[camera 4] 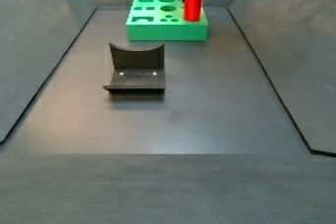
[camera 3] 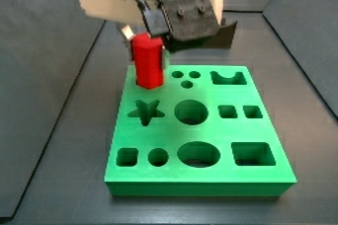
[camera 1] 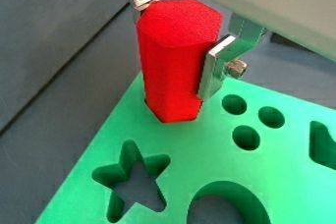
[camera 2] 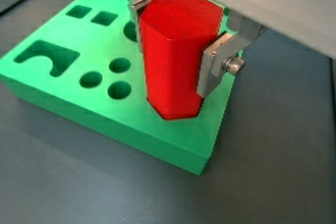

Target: Insert the hexagon object.

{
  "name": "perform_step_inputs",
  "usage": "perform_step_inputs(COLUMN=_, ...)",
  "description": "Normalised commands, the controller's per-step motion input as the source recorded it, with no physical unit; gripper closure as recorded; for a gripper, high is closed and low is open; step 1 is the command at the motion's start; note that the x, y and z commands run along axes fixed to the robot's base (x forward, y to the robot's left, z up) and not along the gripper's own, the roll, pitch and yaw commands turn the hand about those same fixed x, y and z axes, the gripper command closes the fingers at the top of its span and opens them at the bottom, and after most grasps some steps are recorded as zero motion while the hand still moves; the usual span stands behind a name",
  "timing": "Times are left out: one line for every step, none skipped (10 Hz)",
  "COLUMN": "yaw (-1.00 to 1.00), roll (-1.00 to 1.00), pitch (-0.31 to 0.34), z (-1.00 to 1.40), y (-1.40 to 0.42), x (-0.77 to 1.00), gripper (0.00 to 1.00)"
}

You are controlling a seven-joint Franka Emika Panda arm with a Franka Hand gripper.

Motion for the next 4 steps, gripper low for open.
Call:
perform_step_inputs(yaw=0.1, roll=0.06, pitch=-0.101, z=-1.0, y=-0.17, x=0.12, gripper=1.0)
perform_step_inputs(yaw=0.0, roll=0.07, pitch=-0.17, z=-0.93, y=-0.22, x=0.0, gripper=1.0)
perform_step_inputs(yaw=0.0, roll=-0.11, pitch=-0.29, z=-0.5, y=0.0, x=0.0, gripper=1.0)
perform_step_inputs(yaw=0.0, roll=0.0, pitch=-0.061, z=-0.07, y=-0.01, x=0.0, gripper=1.0)
